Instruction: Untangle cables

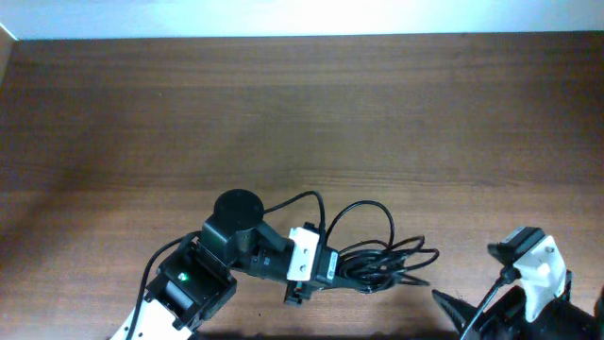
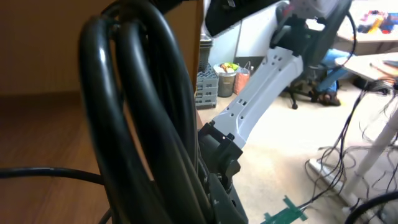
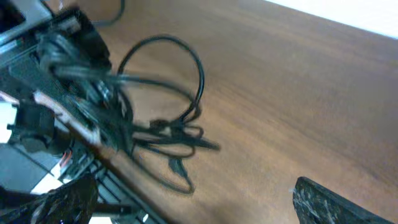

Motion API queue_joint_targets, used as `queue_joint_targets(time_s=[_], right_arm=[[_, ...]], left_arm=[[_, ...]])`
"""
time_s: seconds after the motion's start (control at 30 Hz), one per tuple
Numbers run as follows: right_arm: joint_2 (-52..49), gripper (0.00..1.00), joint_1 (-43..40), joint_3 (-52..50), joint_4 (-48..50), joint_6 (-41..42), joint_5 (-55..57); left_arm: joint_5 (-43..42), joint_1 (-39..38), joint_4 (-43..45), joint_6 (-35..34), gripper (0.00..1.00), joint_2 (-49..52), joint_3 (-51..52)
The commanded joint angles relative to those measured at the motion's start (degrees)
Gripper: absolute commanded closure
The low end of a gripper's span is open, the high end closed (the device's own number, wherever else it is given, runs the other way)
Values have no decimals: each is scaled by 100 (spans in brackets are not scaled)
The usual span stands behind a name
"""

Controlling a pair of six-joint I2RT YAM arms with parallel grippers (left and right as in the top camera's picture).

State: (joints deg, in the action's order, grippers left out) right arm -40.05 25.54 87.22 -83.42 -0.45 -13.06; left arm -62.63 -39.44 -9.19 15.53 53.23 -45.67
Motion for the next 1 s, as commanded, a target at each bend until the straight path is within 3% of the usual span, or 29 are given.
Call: queue_joint_targets(time_s=[0.0, 0.37, 0.57, 0.67, 0.8, 0.87, 0.97], right_arm=[[0, 1, -7, 48, 315, -61, -225], [-22, 1, -7, 44, 649, -61, -308], [-258, 1, -7, -48, 741, -136, -278], [-846, 1, -7, -81, 855, -433, 573], [-1694, 1, -7, -81, 1685, -1182, 450], [-2024, 1, -7, -81, 1945, -1307, 85], [-2192, 1, -7, -81, 2024, -1414, -503]], left_arm=[[-315, -17, 48, 498, 100, -68, -24], [-398, -317, 802, 492, 100, -46, -24], [-332, -363, 1139, 470, 100, 684, -24], [-136, -50, 1342, 472, 100, 848, -24], [-2068, 1622, 1353, 778, 100, 887, -24], [-2756, 2028, 1344, 774, 100, 890, -24], [-2343, 2028, 1279, 774, 100, 890, -24]])
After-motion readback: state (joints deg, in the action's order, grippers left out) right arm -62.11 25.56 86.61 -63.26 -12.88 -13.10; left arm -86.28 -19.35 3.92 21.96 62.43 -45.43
